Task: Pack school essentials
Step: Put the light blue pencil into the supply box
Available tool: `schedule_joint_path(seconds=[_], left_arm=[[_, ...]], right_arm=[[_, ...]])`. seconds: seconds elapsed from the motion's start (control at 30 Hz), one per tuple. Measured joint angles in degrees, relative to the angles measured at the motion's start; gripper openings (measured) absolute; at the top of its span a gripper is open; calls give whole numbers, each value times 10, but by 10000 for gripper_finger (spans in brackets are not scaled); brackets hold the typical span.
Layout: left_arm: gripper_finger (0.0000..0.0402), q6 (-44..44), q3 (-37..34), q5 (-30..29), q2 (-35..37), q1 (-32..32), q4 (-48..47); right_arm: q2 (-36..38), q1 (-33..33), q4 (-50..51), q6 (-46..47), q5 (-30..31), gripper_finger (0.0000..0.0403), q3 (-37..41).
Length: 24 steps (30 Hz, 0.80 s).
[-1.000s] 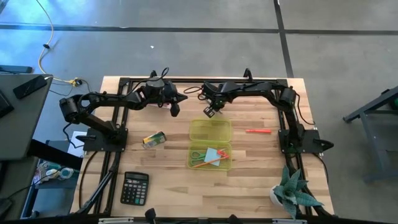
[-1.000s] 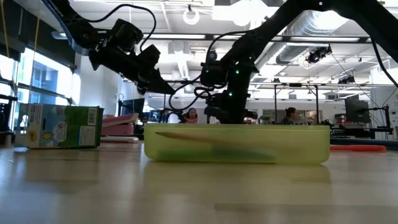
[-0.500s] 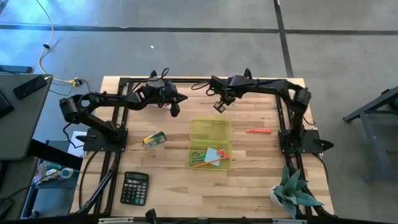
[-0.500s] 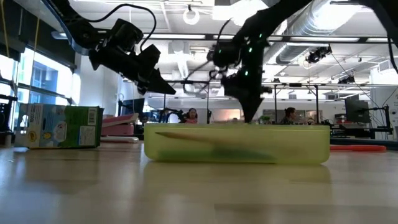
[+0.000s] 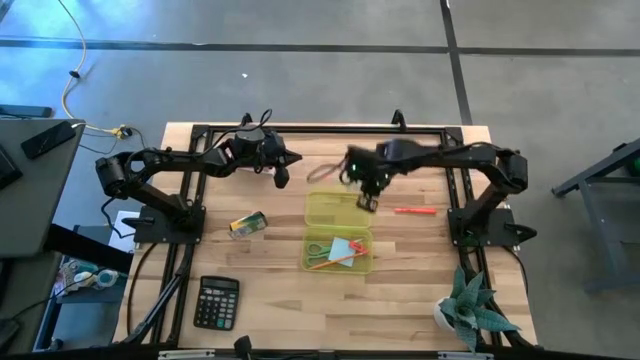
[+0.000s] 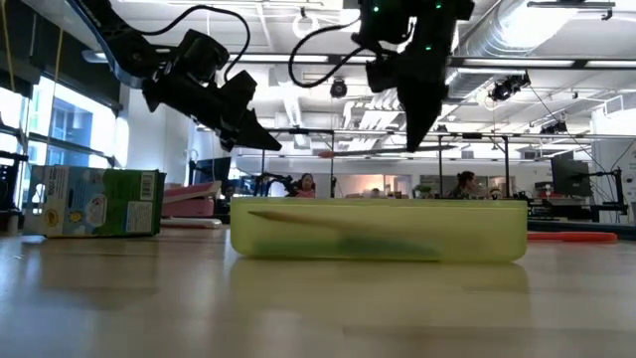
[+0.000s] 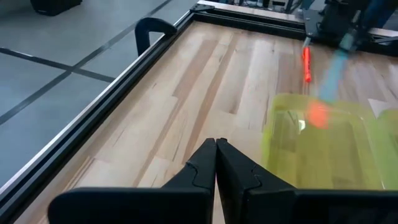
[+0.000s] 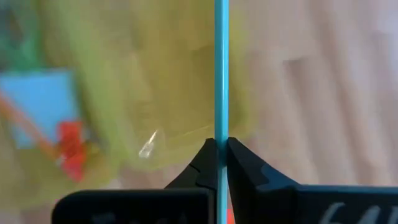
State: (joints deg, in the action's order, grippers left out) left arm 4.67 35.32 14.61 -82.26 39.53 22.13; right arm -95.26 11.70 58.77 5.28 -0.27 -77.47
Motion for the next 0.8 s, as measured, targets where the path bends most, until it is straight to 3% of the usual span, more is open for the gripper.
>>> schedule_joint_path(seconds=[0.2,0.37,0.8], left_arm=[[0,0,0,0,0,0,0],[0,-2,0,0,0,-2,0],[0,0,0,0,0,-25,2]], right_arm=[[2,-85,-64,-4,-48,3,55],[1,-137,-134,56,-79,3,74],[-7,-230,-239,290,-41,3,91]])
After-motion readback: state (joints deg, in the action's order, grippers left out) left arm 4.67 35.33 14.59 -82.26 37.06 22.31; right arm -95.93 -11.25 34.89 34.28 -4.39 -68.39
